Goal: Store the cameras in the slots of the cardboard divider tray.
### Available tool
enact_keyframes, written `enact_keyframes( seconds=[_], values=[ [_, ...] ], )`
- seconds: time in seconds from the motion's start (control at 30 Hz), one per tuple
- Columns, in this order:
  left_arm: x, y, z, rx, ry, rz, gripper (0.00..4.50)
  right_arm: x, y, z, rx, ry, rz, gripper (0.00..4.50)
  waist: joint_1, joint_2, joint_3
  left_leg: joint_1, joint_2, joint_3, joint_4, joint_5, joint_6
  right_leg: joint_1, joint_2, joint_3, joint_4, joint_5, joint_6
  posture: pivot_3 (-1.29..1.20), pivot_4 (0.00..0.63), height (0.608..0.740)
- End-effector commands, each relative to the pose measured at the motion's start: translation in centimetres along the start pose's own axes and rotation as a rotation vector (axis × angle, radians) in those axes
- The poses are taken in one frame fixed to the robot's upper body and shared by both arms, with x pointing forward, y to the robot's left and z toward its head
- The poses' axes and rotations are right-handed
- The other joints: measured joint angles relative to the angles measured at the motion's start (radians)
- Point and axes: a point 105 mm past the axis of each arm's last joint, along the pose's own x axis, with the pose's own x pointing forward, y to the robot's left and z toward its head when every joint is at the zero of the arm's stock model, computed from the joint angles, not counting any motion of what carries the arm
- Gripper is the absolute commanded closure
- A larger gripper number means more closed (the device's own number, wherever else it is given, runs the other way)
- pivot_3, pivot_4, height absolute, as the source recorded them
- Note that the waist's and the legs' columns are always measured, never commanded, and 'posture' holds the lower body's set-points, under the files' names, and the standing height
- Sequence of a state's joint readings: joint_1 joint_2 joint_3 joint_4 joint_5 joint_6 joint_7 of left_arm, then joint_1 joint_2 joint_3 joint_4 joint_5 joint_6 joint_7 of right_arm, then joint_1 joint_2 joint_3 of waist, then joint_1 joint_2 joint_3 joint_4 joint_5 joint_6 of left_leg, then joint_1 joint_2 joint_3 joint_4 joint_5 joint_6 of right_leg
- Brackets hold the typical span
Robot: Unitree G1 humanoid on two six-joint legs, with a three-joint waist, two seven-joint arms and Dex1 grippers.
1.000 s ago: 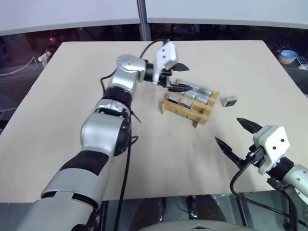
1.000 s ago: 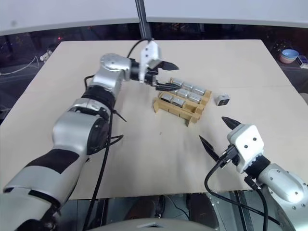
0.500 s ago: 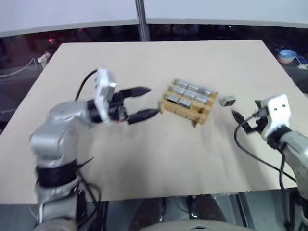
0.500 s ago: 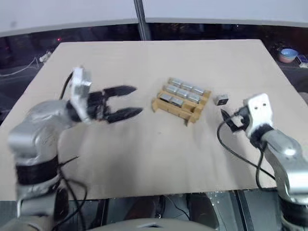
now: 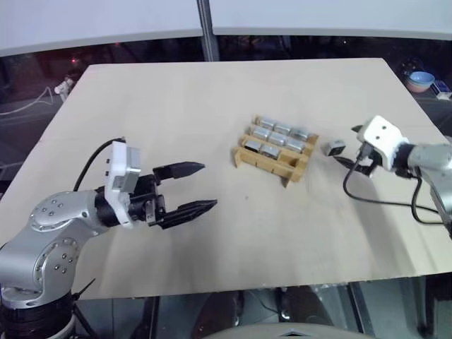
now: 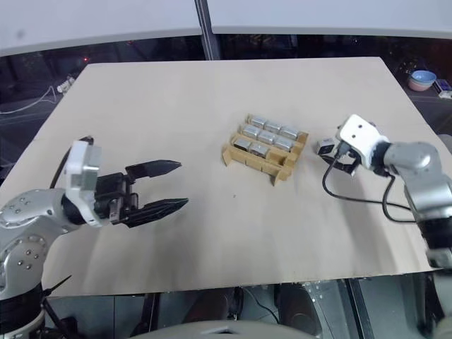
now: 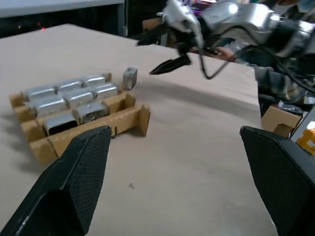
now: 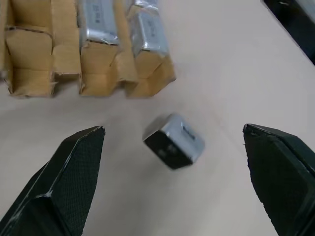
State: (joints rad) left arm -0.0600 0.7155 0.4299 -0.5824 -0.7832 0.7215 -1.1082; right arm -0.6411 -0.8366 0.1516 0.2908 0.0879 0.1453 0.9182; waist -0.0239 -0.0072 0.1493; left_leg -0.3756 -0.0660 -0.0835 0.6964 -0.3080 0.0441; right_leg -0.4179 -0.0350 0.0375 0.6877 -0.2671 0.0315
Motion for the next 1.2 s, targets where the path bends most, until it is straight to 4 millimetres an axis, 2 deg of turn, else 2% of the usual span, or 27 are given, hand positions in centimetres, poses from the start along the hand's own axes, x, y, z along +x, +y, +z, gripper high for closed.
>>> enact_keyframes(
  seconds=[0.03, 0.33, 0.57, 0.87, 0.93, 1.03, 1.1, 1.17, 1.2],
  values=[
    [-0.3, -0.4, 0.7, 0.052, -0.020, -0.011, 0.16, 0.5, -0.8, 0.0, -0.049, -0.004, 0.070, 0.00, 0.005, 0.000, 0.000, -0.001, 0.000, 0.000, -0.001, 0.000, 0.000, 0.000, 0.000, 0.000, -0.001, 0.000, 0.000, 0.00, 0.150, 0.740],
    [-0.2, -1.7, 0.4, 0.074, -0.039, -0.020, 0.16, 1.7, -2.7, -0.9, -0.117, 0.099, 0.175, 0.00, 0.007, 0.000, 0.000, -0.005, 0.000, 0.000, -0.012, 0.000, 0.000, -0.006, -0.001, 0.000, -0.011, 0.000, 0.000, 0.00, 0.150, 0.740],
    [-0.4, -2.2, 0.0, 0.072, -0.037, 0.003, 0.16, 1.8, -2.5, -2.0, -0.148, 0.170, 0.237, 0.00, 0.007, 0.000, 0.000, -0.005, 0.000, 0.000, -0.012, 0.000, 0.000, -0.006, -0.001, 0.001, -0.012, 0.000, 0.000, 0.00, 0.150, 0.740],
    [-0.6, -2.5, -0.3, 0.073, -0.031, 0.029, 0.16, 2.6, -2.7, -1.9, -0.151, 0.169, 0.212, 0.00, 0.005, 0.001, 0.001, -0.005, 0.000, 0.001, -0.012, 0.000, 0.000, -0.006, -0.001, 0.001, -0.011, 0.000, 0.000, 0.00, 0.150, 0.740],
    [-0.6, -2.5, -0.4, 0.074, -0.030, 0.031, 0.00, 2.6, -2.7, -1.9, -0.151, 0.171, 0.206, 0.53, 0.006, 0.001, 0.001, -0.005, 0.000, 0.001, -0.012, 0.000, 0.000, -0.006, -0.001, 0.001, -0.011, 0.000, 0.000, 0.00, 0.150, 0.740],
    [-0.7, -2.4, -0.5, 0.076, -0.027, 0.039, 0.00, 2.6, -2.7, -2.1, -0.159, 0.186, 0.205, 1.80, 0.006, 0.001, 0.001, -0.005, 0.000, 0.000, -0.012, 0.000, 0.000, -0.006, -0.001, 0.001, -0.011, 0.000, 0.000, 0.00, 0.150, 0.740],
    [-0.7, -2.4, -0.6, 0.075, -0.025, 0.042, 0.00, 2.6, -2.7, -2.3, -0.164, 0.193, 0.203, 2.89, 0.006, 0.001, 0.001, -0.005, 0.000, 0.001, -0.012, 0.000, 0.000, -0.006, -0.001, 0.001, -0.011, 0.000, 0.000, 0.00, 0.150, 0.740],
    [-0.7, -2.5, -0.7, 0.072, -0.025, 0.042, 0.00, 2.5, -2.7, -2.4, -0.171, 0.195, 0.204, 3.75, 0.003, 0.001, 0.001, -0.004, 0.000, 0.001, -0.012, 0.000, 0.000, -0.005, -0.001, 0.001, -0.011, 0.000, 0.000, 0.00, 0.150, 0.740],
    [-0.7, -2.5, -0.7, 0.070, -0.024, 0.043, 0.00, 2.4, -2.8, -2.4, -0.171, 0.191, 0.204, 3.79, 0.003, 0.001, 0.001, -0.004, 0.000, 0.001, -0.012, 0.000, 0.000, -0.005, -0.001, 0.002, -0.011, 0.000, 0.000, 0.00, 0.150, 0.740]
  ],
)
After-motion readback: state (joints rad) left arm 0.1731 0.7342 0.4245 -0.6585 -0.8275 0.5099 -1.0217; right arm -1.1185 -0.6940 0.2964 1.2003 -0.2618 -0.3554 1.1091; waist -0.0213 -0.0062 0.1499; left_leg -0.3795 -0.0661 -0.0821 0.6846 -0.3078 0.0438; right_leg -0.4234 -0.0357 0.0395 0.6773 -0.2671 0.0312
